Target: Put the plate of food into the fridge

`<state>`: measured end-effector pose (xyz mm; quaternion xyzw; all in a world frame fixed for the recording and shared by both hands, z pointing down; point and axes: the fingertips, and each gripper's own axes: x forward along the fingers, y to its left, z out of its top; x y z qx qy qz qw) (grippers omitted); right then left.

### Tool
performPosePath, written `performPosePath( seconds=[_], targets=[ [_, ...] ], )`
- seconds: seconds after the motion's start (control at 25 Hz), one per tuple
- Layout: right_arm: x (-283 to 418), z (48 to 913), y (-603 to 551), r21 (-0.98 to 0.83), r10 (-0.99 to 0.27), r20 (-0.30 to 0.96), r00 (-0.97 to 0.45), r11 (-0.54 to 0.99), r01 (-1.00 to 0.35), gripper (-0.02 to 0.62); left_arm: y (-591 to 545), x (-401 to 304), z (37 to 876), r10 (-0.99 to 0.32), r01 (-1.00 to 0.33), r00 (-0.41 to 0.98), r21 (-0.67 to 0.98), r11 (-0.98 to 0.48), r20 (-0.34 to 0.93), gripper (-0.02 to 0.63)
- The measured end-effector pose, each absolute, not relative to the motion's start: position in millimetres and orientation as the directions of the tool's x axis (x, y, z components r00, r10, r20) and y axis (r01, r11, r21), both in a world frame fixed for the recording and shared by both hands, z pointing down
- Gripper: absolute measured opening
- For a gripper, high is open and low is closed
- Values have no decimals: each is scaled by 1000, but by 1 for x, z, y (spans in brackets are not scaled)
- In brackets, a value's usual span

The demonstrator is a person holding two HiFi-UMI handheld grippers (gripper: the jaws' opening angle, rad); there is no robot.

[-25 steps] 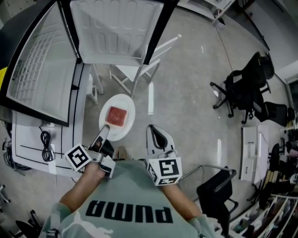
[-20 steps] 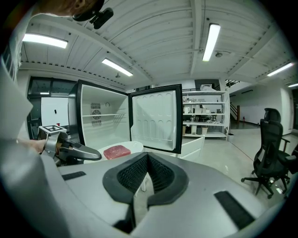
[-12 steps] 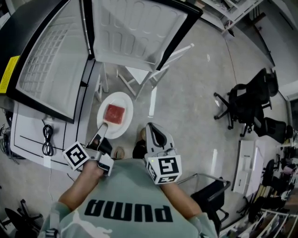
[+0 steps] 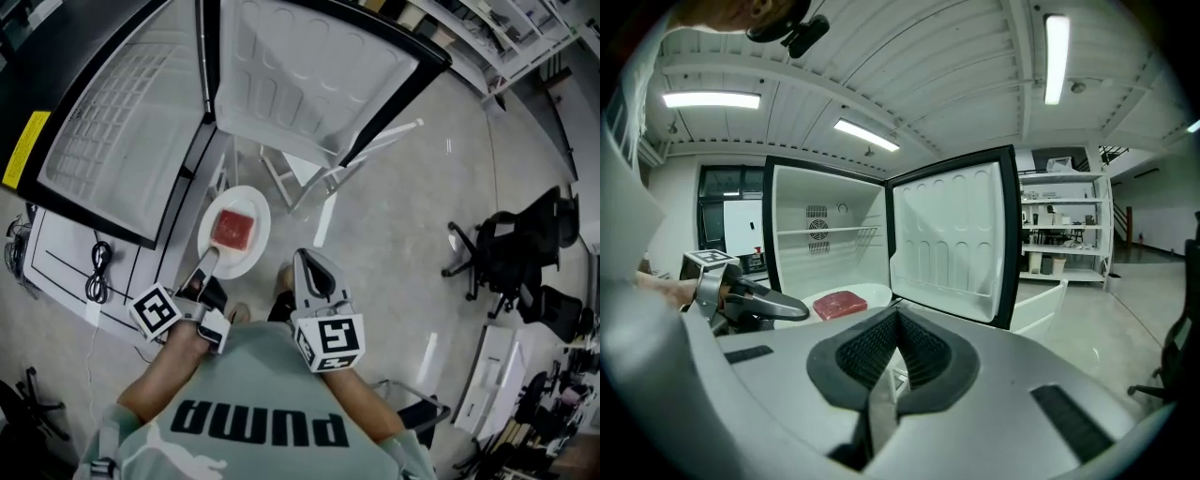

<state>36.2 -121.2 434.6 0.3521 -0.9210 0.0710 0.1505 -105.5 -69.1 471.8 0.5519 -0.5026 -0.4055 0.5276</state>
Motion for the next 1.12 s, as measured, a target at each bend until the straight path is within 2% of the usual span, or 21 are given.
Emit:
performPosePath(
  seconds=[1.12],
  targets=[
    [46,442,-266,-120,-317,278,-907,925,-360,5,-163,-87,463,-958,-146,-236,969,200,162,37]
  ],
)
